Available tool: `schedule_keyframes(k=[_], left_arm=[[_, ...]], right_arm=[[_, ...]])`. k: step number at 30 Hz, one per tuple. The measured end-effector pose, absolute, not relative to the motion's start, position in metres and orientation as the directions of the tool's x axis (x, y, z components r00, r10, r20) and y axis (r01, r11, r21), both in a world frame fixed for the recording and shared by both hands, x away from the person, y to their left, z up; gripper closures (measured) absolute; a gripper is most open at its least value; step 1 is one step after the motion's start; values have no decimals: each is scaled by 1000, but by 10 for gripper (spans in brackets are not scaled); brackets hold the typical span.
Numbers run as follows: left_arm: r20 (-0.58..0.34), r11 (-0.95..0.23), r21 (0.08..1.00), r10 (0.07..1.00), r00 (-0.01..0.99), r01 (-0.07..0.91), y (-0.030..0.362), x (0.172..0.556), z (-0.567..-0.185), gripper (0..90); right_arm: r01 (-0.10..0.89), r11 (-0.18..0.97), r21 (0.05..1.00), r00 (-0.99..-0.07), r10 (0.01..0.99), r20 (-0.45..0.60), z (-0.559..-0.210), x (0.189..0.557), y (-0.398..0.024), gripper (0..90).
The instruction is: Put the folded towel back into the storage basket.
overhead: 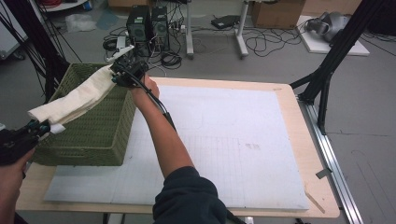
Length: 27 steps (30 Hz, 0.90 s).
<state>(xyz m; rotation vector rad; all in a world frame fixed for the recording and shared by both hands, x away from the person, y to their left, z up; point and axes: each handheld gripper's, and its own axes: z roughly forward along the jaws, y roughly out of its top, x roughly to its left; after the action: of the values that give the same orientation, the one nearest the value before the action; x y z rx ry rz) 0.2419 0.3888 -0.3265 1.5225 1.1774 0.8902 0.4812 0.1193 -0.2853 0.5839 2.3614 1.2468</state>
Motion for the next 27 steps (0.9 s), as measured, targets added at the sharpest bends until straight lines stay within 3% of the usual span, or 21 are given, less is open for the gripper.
schedule_keyframes(k=[6, 10, 12, 19, 27], left_arm=[[-24, -44, 957, 973, 231, 287, 396, 247, -334, 777], [-38, -22, 960, 978, 205, 280, 400, 244, -336, 536], [-39, -13, 967, 980, 197, 255, 402, 239, -332, 469], [-19, -32, 978, 970, 243, 205, 395, 230, -324, 467], [-95, 30, 980, 940, 327, 199, 374, 239, -326, 386]], right_arm=[[187, 514, 837, -837, 530, -138, -296, 488, 134, 774], [193, 547, 815, -819, 547, -173, -308, 489, 143, 533], [200, 549, 811, -819, 549, -169, -309, 489, 142, 506], [192, 528, 827, -814, 557, -167, -297, 482, 123, 488], [186, 486, 854, -815, 561, -142, -283, 471, 74, 410]])
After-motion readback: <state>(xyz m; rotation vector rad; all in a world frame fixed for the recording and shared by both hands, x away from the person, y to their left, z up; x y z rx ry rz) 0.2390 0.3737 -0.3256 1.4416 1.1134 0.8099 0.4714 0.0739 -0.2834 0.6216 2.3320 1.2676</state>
